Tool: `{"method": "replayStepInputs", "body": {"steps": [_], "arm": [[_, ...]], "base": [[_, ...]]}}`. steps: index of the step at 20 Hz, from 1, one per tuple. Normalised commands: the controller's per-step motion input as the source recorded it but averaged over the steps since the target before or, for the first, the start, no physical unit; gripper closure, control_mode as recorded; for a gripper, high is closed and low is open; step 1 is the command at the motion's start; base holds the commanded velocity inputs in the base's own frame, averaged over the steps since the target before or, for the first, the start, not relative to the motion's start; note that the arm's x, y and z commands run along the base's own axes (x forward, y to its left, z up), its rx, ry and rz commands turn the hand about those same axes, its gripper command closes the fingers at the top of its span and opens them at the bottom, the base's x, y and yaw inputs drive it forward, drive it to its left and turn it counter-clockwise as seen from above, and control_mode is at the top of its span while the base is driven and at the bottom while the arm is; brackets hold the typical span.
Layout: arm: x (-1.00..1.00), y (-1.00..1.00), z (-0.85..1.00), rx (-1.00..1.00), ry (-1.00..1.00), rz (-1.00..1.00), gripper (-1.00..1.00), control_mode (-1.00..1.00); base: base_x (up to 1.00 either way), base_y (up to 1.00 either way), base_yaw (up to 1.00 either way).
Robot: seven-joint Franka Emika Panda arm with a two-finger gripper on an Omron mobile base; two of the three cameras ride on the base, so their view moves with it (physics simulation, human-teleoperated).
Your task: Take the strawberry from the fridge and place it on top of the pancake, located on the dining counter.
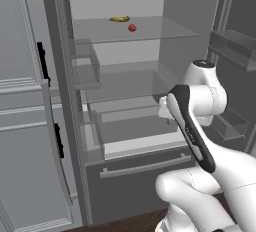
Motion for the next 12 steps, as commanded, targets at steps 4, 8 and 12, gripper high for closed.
{"method": "replayStepInputs", "body": {"steps": [4,8,12], "arm": [[-0.60,-0.10,0.09,-0.16,-0.17,0.73,-1.00,-1.00],[-0.64,0.00,0.34,-0.03,-0.17,0.43,-1.00,-1.00],[-0.55,0.00,0.42,-0.01,-0.14,0.20,-1.00,-1.00]], "base": [[0.00,0.00,0.00],[0.00,0.00,0.00],[0.00,0.00,0.00]]}}
